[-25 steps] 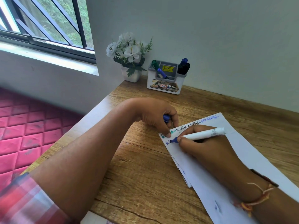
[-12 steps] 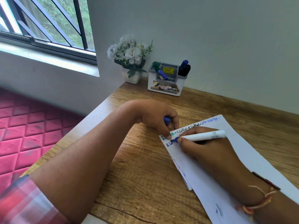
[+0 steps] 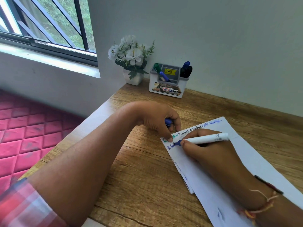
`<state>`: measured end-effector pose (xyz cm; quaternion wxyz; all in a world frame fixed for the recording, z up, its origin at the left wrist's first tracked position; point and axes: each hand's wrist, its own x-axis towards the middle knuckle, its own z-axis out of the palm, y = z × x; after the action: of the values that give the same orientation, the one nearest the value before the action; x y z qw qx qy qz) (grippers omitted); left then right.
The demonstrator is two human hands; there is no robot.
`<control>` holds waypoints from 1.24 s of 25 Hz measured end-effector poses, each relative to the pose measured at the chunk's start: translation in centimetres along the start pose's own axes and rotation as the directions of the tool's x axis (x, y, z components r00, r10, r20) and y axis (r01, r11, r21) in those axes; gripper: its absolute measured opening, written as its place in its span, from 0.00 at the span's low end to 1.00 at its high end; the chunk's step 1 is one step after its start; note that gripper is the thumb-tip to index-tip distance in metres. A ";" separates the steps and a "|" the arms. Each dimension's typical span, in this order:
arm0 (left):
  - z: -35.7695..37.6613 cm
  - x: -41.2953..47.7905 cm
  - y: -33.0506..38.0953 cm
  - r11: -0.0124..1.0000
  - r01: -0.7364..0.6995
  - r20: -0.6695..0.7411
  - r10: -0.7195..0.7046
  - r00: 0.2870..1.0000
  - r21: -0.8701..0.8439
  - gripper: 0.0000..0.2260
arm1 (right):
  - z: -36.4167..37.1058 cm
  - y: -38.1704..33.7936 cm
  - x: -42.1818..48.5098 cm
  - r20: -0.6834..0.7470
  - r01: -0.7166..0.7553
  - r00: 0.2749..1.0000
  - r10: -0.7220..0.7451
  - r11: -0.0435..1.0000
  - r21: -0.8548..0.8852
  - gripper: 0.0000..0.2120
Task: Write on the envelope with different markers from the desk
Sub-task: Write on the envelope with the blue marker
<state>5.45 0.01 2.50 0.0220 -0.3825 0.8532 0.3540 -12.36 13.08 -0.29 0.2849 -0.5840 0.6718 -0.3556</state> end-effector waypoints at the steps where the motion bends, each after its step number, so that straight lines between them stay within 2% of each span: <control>1: 0.0 0.0 0.0 1.000 0.000 0.000 0.000 1.000 0.000 0.14 | 0.0 0.0 0.0 -0.001 -0.007 1.000 0.007 1.000 0.004 0.02; 25: 0.1 0.1 -0.1 1.000 0.002 -0.008 -0.002 1.000 0.003 0.14 | -0.2 -0.4 0.0 0.031 -0.034 0.999 0.033 0.998 0.053 0.04; 31: 0.1 0.1 -0.1 1.000 0.006 -0.007 -0.006 1.000 0.006 0.15 | -0.2 -0.5 0.0 0.023 -0.002 1.000 0.000 0.998 0.069 0.04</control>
<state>5.47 -0.03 2.38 0.0211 -0.3862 0.8532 0.3500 -12.24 13.11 0.20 0.3127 -0.5776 0.6562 -0.3715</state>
